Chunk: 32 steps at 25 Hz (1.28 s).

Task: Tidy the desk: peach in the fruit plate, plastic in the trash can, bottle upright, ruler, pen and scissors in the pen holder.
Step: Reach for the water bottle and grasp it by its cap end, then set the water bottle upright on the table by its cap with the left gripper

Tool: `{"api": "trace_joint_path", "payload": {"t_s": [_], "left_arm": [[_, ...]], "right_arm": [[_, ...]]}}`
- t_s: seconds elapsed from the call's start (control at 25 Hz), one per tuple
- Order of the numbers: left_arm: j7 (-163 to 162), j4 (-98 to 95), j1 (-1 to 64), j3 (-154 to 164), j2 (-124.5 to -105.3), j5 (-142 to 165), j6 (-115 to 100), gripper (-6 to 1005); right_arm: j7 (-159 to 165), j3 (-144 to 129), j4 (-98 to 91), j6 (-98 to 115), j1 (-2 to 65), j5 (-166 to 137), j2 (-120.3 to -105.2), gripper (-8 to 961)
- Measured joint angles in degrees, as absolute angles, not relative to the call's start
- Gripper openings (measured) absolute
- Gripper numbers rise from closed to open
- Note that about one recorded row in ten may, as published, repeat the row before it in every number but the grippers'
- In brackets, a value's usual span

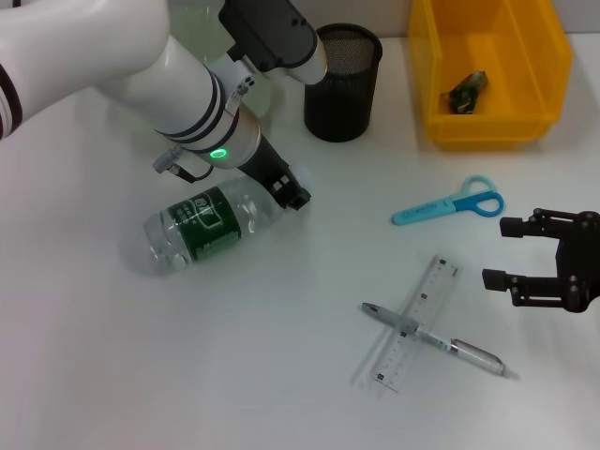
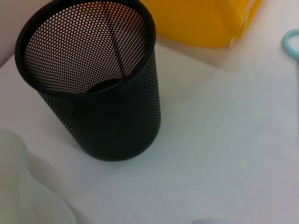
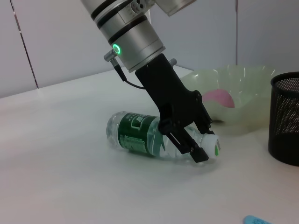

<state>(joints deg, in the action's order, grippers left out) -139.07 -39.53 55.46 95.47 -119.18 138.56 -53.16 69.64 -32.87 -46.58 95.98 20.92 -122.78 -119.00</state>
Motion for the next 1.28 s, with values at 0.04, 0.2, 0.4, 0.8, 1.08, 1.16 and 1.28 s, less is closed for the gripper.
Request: {"api": "trace_joint_path", "payload": {"t_s": [0.04,0.2,0.4,0.8,1.08,1.16,1.28], "left_arm": [[-139.07,-39.53,55.46,95.46,-119.18,138.56,-53.16,571],[-139.02,-39.98,55.41,95.45,-119.18,138.18,-53.39,495],[-138.56,-41.01,55.03,95.02,-119.18,136.79,-54.23,449],[-136.54,-52.89,50.09,90.89,-118.85,133.43,-60.74,450],[-132.04,-57.02,48.06,84.76,-118.74,128.17,-66.05,449],[-130.35,-57.14,47.77,82.57,-118.73,126.53,-67.39,449],[-127.24,-57.27,47.14,78.75,-118.63,123.93,-69.76,449]], "right_arm": [[69.64,-32.87,-46.58,95.98,20.92,-122.78,-119.0,771],[69.67,-32.87,-46.58,95.98,20.92,-122.78,-119.0,771],[69.7,-32.86,-46.58,95.97,20.78,-122.78,-119.0,770],[69.69,-32.87,-46.58,95.98,20.59,-122.78,-119.0,769],[69.32,-32.87,-46.58,95.98,20.56,-122.37,-119.0,768],[69.29,-32.87,-46.58,95.98,20.57,-122.31,-119.0,768],[69.21,-32.87,-46.58,95.98,20.57,-122.29,-119.0,768]]}}
